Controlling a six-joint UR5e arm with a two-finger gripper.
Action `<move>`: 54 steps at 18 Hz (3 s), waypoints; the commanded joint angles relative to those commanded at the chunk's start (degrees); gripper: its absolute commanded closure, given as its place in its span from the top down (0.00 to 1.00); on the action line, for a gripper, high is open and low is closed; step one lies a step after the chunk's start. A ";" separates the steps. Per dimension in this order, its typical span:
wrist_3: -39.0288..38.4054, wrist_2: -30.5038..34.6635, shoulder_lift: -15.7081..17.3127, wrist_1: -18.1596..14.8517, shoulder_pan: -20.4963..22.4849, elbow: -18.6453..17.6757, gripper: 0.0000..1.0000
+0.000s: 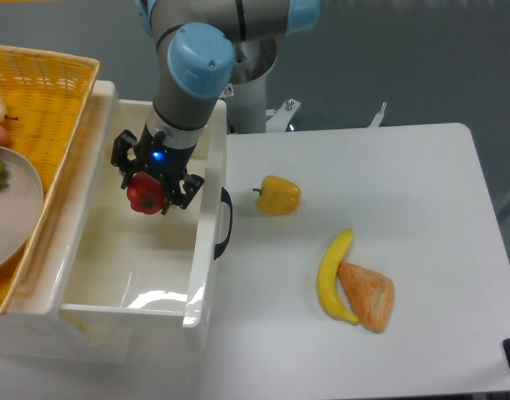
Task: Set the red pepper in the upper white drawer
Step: 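Lower the red pepper slowly into the drawer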
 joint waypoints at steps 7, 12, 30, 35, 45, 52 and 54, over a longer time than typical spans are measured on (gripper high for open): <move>-0.09 0.00 -0.35 -0.09 -0.18 -0.09 0.07; -0.09 0.00 -0.35 -0.09 -0.18 -0.17 0.07; 0.18 0.70 -0.53 0.09 -0.26 -0.26 0.27; 0.09 0.79 -0.53 0.09 -0.26 -0.26 0.33; 0.09 3.68 -0.79 0.35 -2.19 0.09 0.49; -0.26 4.22 -1.41 0.35 -2.73 0.27 0.54; -0.26 4.22 -1.58 0.44 -2.73 0.26 0.54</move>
